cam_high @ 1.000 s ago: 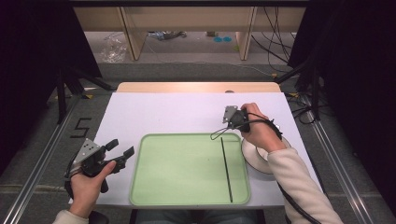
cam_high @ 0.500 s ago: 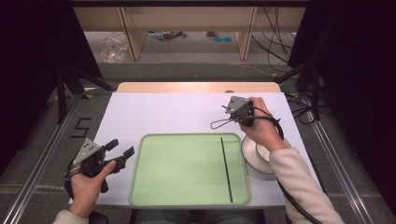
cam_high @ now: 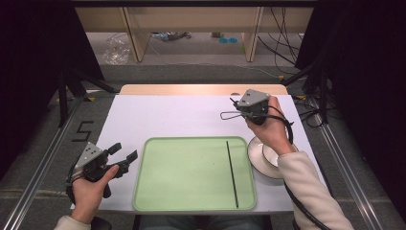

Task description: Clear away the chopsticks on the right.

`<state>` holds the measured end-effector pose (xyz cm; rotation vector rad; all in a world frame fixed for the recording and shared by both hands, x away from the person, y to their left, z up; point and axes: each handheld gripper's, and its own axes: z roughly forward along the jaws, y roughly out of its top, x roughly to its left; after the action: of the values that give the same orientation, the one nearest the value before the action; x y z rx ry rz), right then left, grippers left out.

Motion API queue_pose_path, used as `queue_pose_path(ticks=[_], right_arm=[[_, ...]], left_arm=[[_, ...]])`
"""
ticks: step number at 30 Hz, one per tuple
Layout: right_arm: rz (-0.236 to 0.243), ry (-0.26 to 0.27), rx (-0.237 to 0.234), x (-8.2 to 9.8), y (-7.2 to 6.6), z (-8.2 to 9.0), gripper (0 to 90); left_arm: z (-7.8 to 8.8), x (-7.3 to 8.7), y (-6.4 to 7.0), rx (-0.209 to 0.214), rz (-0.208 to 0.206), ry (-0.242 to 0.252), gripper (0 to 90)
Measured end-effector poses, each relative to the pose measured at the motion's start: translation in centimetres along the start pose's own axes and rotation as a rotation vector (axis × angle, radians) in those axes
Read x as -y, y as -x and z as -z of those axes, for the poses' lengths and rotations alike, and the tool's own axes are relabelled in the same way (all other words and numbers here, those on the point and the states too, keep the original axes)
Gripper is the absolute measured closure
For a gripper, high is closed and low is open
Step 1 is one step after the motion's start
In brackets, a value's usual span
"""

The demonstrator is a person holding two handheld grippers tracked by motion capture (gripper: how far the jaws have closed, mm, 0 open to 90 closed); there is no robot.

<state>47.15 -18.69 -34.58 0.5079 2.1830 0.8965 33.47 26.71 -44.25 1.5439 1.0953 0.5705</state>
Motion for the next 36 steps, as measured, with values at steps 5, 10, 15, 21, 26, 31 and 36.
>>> queue_pose_path(ticks=[5, 10, 15, 21, 26, 31, 36], right_arm=[[-0.043, 0.038, 0.017, -0.2, 0.4, 0.5, 88.1], [-0.097, 0.081, 0.028, -0.3, 0.6, 0.9, 88.1], [-0.149, 0.123, 0.011, -0.4, 0.8, 1.2, 88.1], [-0.201, 0.171, 0.011, -0.5, 1.0, 1.6, 88.1], [-0.235, 0.197, 0.009, -0.6, 1.1, 1.9, 88.1], [-0.271, 0.215, -0.004, -0.6, 1.3, 2.0, 88.1], [-0.328, 0.236, -0.015, -0.6, 1.4, 2.2, 88.2]], left_arm=[[0.0, 0.0, 0.0, 0.000, 0.000, 0.001, 24.5], [0.0, 0.0, 0.0, -0.001, 0.001, 0.003, 24.5], [0.0, 0.0, 0.0, -0.001, 0.001, 0.001, 24.5], [0.0, 0.0, 0.0, 0.000, 0.002, 0.002, 24.5], [0.0, 0.0, 0.0, -0.001, 0.002, 0.003, 24.5], [0.0, 0.0, 0.0, -0.001, 0.002, 0.003, 24.5], [0.0, 0.0, -0.1, -0.002, 0.003, 0.003, 24.6]])
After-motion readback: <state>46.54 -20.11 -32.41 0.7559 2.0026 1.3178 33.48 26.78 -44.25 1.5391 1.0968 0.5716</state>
